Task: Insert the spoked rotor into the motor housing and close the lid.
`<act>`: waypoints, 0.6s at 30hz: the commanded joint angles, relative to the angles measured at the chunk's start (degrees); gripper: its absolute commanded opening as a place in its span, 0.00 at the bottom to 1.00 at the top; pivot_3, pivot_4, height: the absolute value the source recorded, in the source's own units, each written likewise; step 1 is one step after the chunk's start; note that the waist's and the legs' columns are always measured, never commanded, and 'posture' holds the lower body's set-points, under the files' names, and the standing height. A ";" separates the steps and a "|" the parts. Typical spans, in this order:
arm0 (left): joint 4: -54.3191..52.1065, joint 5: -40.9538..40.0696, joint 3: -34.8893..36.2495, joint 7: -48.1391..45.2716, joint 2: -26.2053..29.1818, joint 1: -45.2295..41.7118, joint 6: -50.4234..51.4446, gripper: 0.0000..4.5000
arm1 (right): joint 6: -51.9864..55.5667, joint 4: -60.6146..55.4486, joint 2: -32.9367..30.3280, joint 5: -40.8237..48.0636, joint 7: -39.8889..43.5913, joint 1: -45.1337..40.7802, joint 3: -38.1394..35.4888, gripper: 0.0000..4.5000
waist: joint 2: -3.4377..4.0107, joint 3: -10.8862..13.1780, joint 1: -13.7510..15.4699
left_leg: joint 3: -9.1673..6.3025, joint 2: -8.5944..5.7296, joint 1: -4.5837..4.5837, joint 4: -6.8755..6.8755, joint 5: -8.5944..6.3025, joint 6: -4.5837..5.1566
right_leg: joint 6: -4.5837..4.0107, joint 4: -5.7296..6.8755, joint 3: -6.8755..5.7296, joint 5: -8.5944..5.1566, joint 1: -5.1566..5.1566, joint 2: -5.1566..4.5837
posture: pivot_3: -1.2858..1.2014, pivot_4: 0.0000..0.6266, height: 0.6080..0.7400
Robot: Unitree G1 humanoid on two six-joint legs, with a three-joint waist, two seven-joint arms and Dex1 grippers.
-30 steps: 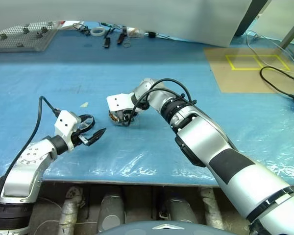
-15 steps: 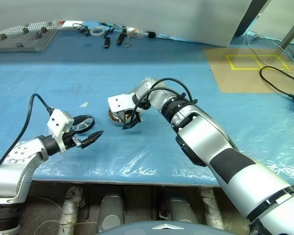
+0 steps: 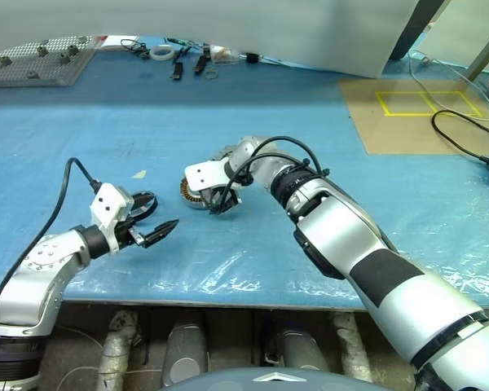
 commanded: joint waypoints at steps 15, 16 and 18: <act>-2.18 0.41 -0.20 1.98 -0.76 -0.74 -0.90 1.00 | 0.70 0.08 0.63 -2.09 -2.38 0.59 2.05 0.63 | 0.00 0.00 0.09 | 0.00 -0.01 0.03 0.00 0.00 -0.01 | 0.00 0.00 0.01 0.00 0.03 0.00 | 0.52 0.24 1.00; -2.33 0.29 -0.03 1.77 -0.71 -0.48 -1.10 1.00 | 0.40 0.05 0.50 -2.21 -1.87 0.50 2.25 0.57 | 0.00 0.00 0.10 | 0.00 -0.01 0.04 0.00 0.00 -0.01 | 0.00 0.00 0.01 0.00 0.04 0.00 | 0.52 0.24 1.00; -2.33 0.06 0.26 1.05 -0.44 -0.06 -1.48 1.00 | 0.04 -0.07 0.33 -2.16 -1.14 0.36 2.34 0.45 | -0.01 0.00 0.06 | 0.00 -0.01 0.07 0.00 0.00 -0.01 | 0.00 0.00 0.01 0.00 0.08 0.00 | 0.52 0.24 1.00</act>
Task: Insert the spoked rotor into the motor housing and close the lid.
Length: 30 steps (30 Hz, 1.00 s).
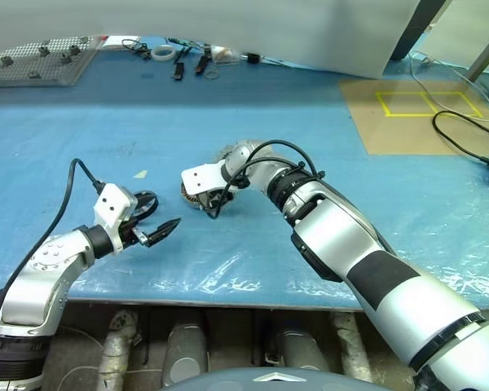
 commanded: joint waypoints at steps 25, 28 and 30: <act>-3.19 -4.95 -1.24 -10.21 1.93 2.55 -1.34 1.00 | -35.44 -15.06 -16.01 -0.38 19.49 8.36 7.42 0.45 | 0.00 0.00 0.10 | 0.03 -0.02 0.06 0.01 0.03 0.07 | 0.00 -0.02 0.03 0.00 0.06 -0.01 | 0.52 0.24 1.00; -2.18 -4.31 -1.86 -10.84 2.18 1.18 -1.67 1.00 | -40.85 -16.62 -18.22 -2.60 15.47 8.45 9.93 0.45 | 0.00 0.00 0.08 | 0.03 -0.02 0.06 0.04 0.05 0.10 | 0.00 -0.01 0.03 0.00 0.07 -0.01 | 0.52 0.24 1.00; -1.30 -4.01 -2.10 -11.04 2.18 0.53 -1.88 1.00 | -42.15 -16.74 -18.44 -3.33 13.13 8.17 10.87 0.45 | -0.01 0.00 -0.08 | 0.03 -0.02 0.07 0.04 0.05 0.10 | 0.00 -0.01 0.03 0.00 0.08 -0.01 | 0.52 0.24 1.00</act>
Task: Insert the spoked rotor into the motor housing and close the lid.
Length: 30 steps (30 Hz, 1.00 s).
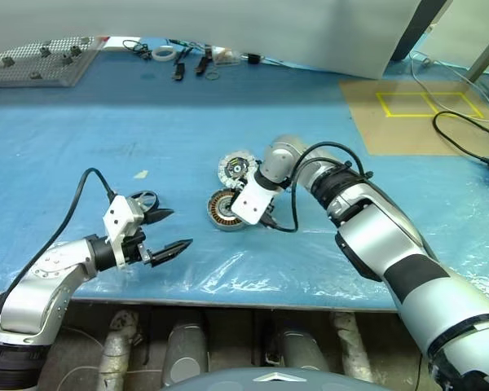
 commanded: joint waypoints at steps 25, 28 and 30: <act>0.13 1.70 -1.59 1.41 -1.96 -1.47 -1.72 1.00 | -10.47 1.18 0.12 4.47 4.22 -1.80 5.64 0.45 | -0.01 -0.01 -0.23 | 0.02 0.00 0.06 -0.01 0.02 0.08 | -0.01 -0.05 0.04 0.00 0.09 0.01 | 0.52 0.24 1.00; 0.19 1.83 -1.60 1.61 -2.17 -1.25 -1.79 1.00 | -10.50 1.65 0.27 3.47 2.64 -1.50 6.07 0.45 | -0.01 -0.01 -0.26 | 0.02 0.02 0.06 -0.02 0.04 0.11 | -0.01 -0.05 0.03 -0.01 0.08 0.02 | 0.52 0.24 1.00; 0.29 1.85 -1.53 1.74 -2.24 -1.23 -1.81 1.00 | -10.74 1.86 0.20 3.03 1.95 -1.37 6.28 0.45 | -0.01 -0.01 -0.26 | 0.02 0.03 0.06 -0.02 0.04 0.11 | -0.01 -0.05 0.03 -0.01 0.07 0.03 | 0.52 0.24 1.00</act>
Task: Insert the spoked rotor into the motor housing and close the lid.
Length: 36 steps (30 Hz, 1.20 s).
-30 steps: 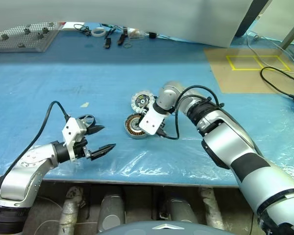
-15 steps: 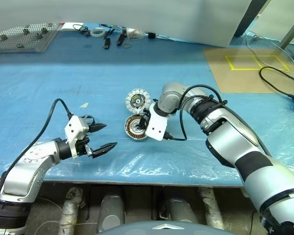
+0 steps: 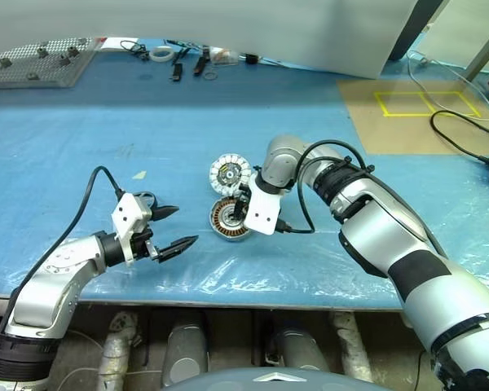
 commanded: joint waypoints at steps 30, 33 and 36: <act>4.24 0.95 -2.37 -3.08 -0.55 -6.28 -2.60 1.00 | 21.37 -19.80 -13.59 15.77 0.31 0.79 -11.06 0.89 | -0.08 0.05 0.35 | -0.01 -0.02 -0.12 0.03 0.02 0.04 | 0.01 0.00 0.01 0.01 -0.08 0.01 | 0.52 0.24 1.00; 4.41 0.86 -2.43 -3.43 -0.33 -7.27 -2.44 1.00 | 34.92 -27.58 -18.04 19.03 -1.10 6.33 -17.26 0.89 | -0.11 0.04 0.63 | -0.03 -0.02 -0.10 0.03 0.02 0.03 | 0.01 -0.03 -0.01 0.01 -0.04 0.01 | 0.52 0.24 1.00; 5.47 0.89 -2.49 -4.08 -0.11 -8.78 -2.46 1.00 | 50.77 -39.72 -20.30 23.22 -4.61 14.26 -23.87 0.89 | -0.13 0.04 0.78 | -0.02 -0.03 -0.12 -0.02 0.02 0.04 | 0.03 -0.20 -0.02 0.02 0.02 0.01 | 0.52 0.24 1.00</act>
